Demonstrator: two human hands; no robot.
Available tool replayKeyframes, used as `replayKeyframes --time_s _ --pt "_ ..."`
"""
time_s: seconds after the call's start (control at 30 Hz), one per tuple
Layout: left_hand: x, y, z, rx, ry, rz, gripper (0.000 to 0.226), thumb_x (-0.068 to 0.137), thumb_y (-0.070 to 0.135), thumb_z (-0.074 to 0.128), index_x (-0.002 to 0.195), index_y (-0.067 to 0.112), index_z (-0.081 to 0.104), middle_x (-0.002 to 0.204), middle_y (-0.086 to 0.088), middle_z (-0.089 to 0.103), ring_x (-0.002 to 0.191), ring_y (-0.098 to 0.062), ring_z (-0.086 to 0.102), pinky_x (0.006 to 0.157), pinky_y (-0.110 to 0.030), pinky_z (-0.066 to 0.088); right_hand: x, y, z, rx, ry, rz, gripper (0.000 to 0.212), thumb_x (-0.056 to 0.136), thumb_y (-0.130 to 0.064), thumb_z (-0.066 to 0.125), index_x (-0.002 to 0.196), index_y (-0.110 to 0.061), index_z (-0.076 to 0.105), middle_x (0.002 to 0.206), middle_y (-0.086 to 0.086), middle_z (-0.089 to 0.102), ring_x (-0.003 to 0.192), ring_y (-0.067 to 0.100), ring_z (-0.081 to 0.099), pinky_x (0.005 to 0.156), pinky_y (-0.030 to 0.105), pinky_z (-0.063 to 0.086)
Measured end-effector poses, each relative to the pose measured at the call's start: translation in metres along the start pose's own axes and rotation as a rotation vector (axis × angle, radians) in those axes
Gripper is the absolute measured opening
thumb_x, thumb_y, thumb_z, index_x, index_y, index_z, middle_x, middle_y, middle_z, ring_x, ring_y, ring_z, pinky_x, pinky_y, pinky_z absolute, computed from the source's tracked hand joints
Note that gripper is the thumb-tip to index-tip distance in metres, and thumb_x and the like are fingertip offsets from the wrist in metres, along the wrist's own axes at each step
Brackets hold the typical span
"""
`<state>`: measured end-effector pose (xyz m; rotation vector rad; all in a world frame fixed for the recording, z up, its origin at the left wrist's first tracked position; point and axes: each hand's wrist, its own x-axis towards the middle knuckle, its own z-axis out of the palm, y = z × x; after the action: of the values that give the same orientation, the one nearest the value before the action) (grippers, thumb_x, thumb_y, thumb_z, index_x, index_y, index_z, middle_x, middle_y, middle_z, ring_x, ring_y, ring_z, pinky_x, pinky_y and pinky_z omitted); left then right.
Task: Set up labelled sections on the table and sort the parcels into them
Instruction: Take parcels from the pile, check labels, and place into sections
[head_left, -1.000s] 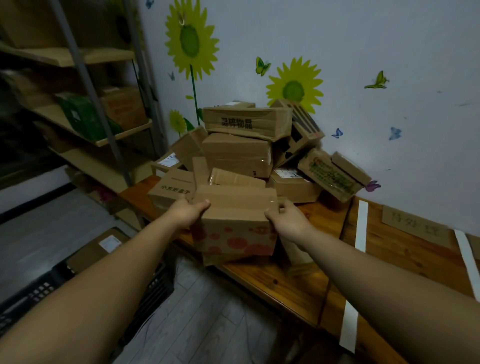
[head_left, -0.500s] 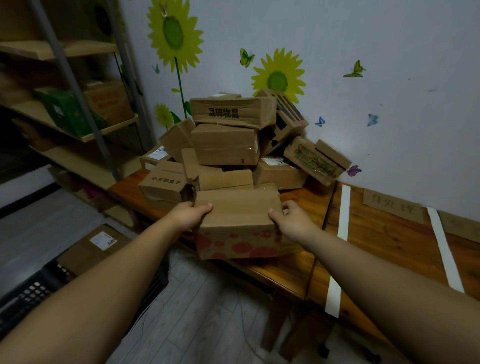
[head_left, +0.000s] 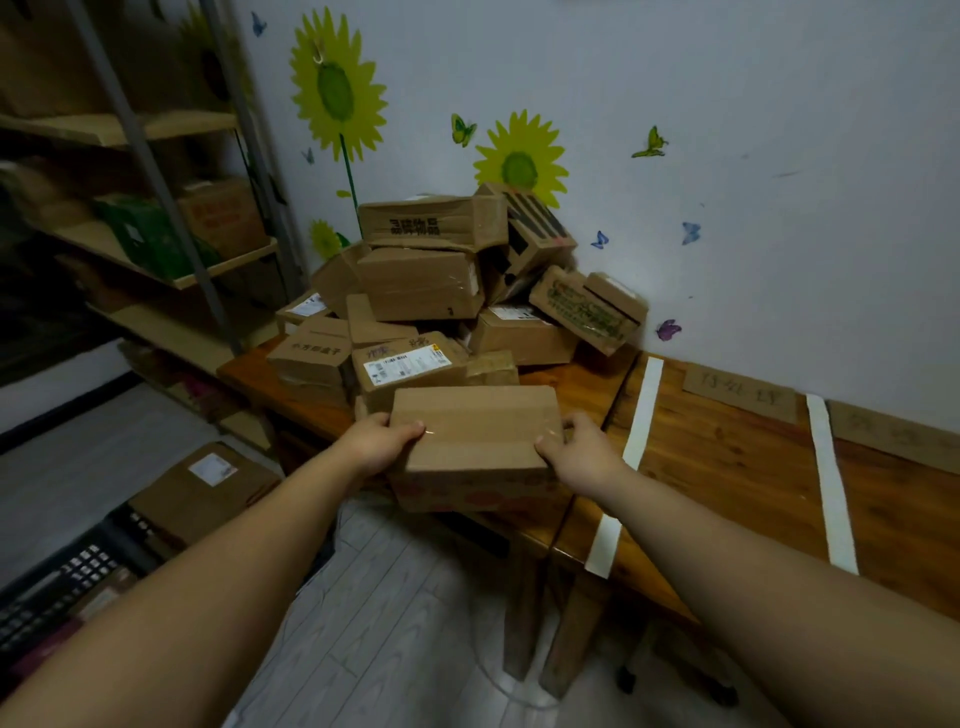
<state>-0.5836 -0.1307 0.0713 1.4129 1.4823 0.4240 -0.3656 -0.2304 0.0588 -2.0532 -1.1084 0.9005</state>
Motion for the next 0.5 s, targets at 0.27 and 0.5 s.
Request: replayKeyframes --time_s 0.27,0.5 --pt "-0.058 -0.006 0.036 -0.287 0.013 -0.027 0.039 0.092 0.054 0.045 0.115 0.022 0.051 0.107 -0.008 0.058 0.101 -0.028 0.055 0.091 -0.048 0.046 -0.052 0.034 -0.036 0.115 0.05 -0.053 0.059 0.087 -0.021 0.067 0.137 -0.026 0.035 0.116 0.0 0.053 0.101 0.019 0.054 0.084 0.037 0.053" --pt "-0.062 0.039 0.062 -0.276 -0.244 0.141 0.047 0.091 0.01 0.056 0.136 0.021 0.046 0.113 -0.005 0.06 0.102 -0.024 0.059 0.086 -0.042 0.053 -0.089 0.04 -0.078 0.291 0.403 0.05 0.029 0.097 -0.039 0.049 0.116 -0.018 0.051 0.114 0.002 0.059 0.096 0.015 0.056 0.072 0.027 0.048"
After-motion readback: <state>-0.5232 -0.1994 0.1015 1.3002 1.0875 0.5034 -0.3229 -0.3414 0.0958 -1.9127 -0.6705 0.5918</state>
